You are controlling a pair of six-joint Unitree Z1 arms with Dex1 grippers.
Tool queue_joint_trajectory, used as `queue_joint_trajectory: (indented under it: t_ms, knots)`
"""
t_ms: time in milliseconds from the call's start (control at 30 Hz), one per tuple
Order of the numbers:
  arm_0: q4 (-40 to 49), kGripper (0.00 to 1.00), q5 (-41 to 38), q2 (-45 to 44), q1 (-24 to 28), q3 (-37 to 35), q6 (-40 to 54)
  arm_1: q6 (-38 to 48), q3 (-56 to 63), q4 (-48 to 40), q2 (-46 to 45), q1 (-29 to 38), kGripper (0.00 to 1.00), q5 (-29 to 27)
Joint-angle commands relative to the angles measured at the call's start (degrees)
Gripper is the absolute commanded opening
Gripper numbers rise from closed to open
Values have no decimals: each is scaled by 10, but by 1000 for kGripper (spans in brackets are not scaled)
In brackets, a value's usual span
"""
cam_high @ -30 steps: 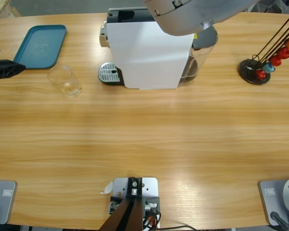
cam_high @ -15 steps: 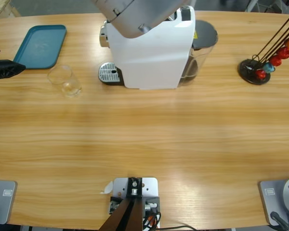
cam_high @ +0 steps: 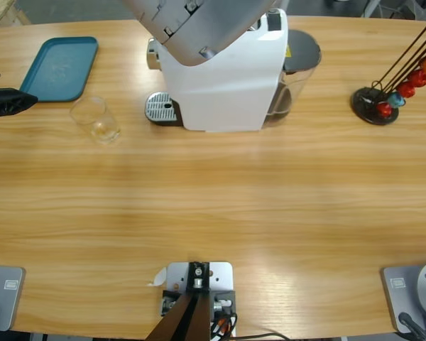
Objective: Pour coffee
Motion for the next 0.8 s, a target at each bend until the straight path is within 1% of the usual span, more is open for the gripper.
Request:
queue_joint_trajectory:
  t_ms: [33, 800]
  knots:
    - [-4, 830, -8, 12, -3, 14, 3, 9, 18, 10, 74, 21, 0, 32]
    - [-3, 830, -8, 12, -3, 15, 2, 34, 21, 23, 86, 21, 0, 61]
